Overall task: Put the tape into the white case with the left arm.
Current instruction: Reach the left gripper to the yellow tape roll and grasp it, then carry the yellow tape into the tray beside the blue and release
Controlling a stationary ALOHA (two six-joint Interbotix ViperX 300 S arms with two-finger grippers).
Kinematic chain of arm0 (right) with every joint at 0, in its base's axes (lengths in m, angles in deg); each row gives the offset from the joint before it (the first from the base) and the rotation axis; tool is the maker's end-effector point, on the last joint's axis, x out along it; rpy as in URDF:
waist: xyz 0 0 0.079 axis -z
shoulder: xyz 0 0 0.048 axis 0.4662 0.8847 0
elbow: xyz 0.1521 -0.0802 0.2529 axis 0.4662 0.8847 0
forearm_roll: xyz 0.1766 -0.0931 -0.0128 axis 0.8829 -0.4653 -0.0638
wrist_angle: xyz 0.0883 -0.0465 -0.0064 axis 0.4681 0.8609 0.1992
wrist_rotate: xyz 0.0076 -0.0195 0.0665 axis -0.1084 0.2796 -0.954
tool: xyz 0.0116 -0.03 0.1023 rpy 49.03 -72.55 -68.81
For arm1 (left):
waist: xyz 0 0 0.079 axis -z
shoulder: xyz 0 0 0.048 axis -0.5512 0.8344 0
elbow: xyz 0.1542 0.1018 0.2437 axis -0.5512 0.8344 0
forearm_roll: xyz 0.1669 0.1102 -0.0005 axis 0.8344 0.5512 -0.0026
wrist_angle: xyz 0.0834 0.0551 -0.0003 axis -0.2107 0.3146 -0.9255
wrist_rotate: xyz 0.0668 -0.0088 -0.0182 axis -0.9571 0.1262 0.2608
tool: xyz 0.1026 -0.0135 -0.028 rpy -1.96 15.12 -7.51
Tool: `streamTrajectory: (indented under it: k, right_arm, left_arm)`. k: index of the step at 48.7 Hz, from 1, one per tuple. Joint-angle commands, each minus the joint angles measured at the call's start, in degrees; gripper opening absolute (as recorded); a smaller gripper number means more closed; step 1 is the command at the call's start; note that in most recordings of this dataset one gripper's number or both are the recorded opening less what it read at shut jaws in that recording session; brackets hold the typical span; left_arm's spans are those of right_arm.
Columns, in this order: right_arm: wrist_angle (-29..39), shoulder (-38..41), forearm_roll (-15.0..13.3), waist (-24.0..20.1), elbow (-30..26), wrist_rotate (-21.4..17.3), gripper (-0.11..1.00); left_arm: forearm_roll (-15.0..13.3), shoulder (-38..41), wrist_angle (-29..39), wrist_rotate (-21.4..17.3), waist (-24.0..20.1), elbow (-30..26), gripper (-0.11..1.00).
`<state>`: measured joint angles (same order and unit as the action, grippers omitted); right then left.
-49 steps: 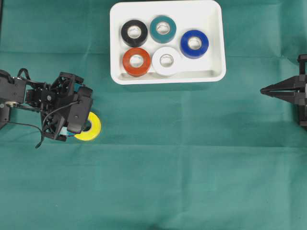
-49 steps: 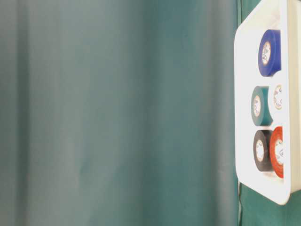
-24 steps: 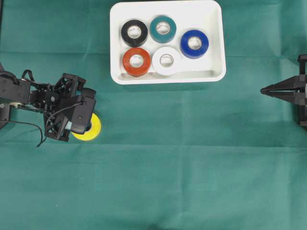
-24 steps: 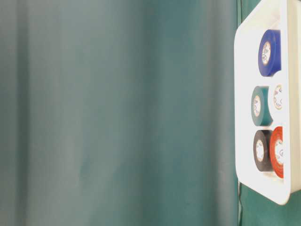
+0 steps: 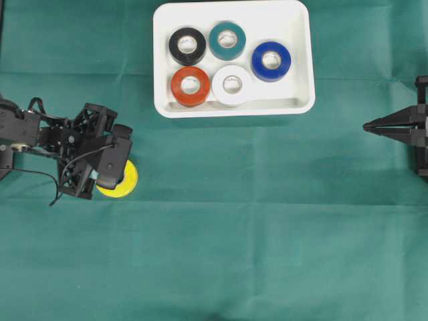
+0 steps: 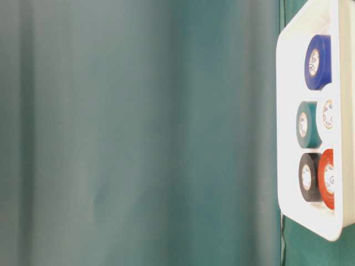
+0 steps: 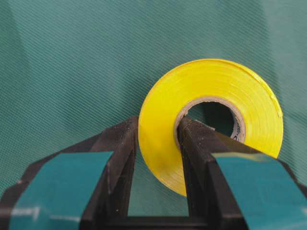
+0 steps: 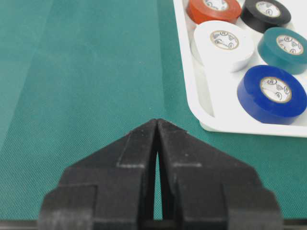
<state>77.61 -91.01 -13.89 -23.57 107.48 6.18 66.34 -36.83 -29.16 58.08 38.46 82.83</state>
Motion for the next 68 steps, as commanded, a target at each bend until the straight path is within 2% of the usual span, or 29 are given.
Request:
streamTrajectory:
  k: [1,13,26,33,42,60,68]
  right_arm:
    - [-0.6,0.4,-0.1,0.1,-0.6,0.0,-0.09]
    - [-0.6,0.4,-0.1,0.1,-0.6,0.0,-0.09]
    - [-0.6,0.4,-0.1,0.1,-0.6,0.0,-0.09]
    - [-0.6,0.4,0.0,0.1,-0.6,0.0,-0.09]
    - [-0.6,0.4,-0.1,0.1,-0.6,0.0,-0.09]
    - [-0.6,0.4,-0.1,0.1,-0.6,0.0,-0.09]
    - [-0.6,0.4,0.0,0.1,-0.6,0.0,-0.09]
  left_arm:
    - [-0.1,-2.9,2.2,0.3,1.1,-2.1,0.24]
    - [-0.1,-9.2,10.4,1.0,2.4,-5.5,0.24]
    - [-0.1,-10.7,10.6,1.0,1.1,-5.8,0.24]
    - [-0.1,-8.8,8.2,1.0,-1.4,-6.8,0.24]
    - [-0.1,-4.2,4.5,0.6,-5.6,-10.7,0.24]
    - [0.1,7.6,4.2,0.1,-13.7,-23.4,0.24]
    - [0.1,12.3,4.3,-1.5,-16.1,-29.2,0.24]
